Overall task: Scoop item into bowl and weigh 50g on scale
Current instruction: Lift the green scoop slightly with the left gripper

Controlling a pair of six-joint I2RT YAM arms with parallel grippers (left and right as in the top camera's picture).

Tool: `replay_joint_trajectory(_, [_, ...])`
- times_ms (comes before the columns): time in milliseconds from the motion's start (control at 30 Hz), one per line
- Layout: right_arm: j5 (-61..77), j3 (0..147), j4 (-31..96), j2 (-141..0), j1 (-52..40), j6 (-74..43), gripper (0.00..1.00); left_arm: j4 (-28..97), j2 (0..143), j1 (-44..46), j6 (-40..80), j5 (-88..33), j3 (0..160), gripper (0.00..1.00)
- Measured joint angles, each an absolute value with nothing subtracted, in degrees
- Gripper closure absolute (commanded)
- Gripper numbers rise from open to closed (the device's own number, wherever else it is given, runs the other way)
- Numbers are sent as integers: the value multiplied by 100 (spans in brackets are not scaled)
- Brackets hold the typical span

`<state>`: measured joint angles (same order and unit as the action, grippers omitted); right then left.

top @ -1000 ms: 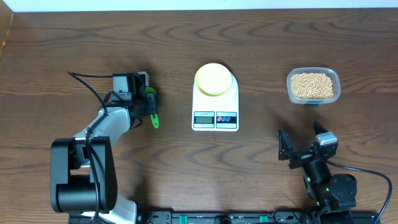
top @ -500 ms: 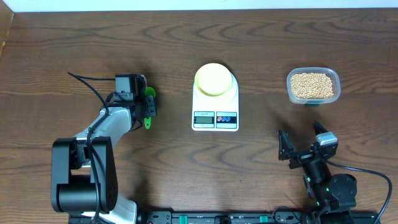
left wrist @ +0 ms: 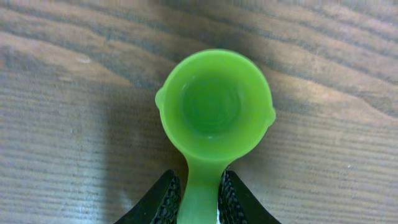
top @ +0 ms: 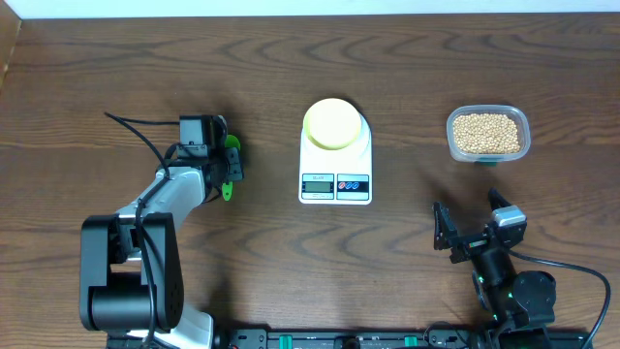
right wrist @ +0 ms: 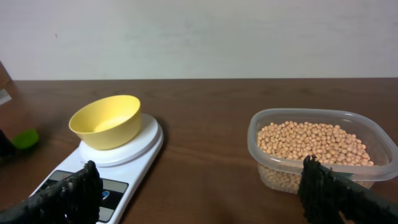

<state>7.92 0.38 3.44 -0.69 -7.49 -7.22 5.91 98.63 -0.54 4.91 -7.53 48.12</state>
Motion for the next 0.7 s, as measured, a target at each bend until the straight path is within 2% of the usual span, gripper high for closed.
replay_joint_trajectory(233, [792,38,344,-69,-749,-720,1,414,9863,-54,491,-749,4812,76])
replay_joint_trajectory(300, [792,38,344,-69,-749,-720,1,416,9863,-54,489,-749,4812,78])
replay_joint_trajectory(367, [792,38,344,-69,-749,-720,1,421,9863,-54,502,-749,4812,86])
replay_joint_trajectory(433, [792,38,344,-69,-749,-720,1,436,9863,-54,495,-749,4812,87])
replay_joint_trajectory(533, [792,38,342,-69,-749,-720,1,438,9863,-54,493,-749,4812,86])
replay_joint_trajectory(600, [792,38,344,-69,-749,-722,1,440,9863,-54,491,-749,4812,79])
replay_joint_trajectory(700, [792,38,342,-69,-749,-722,1,482,9863,-54,495,-735,4812,78])
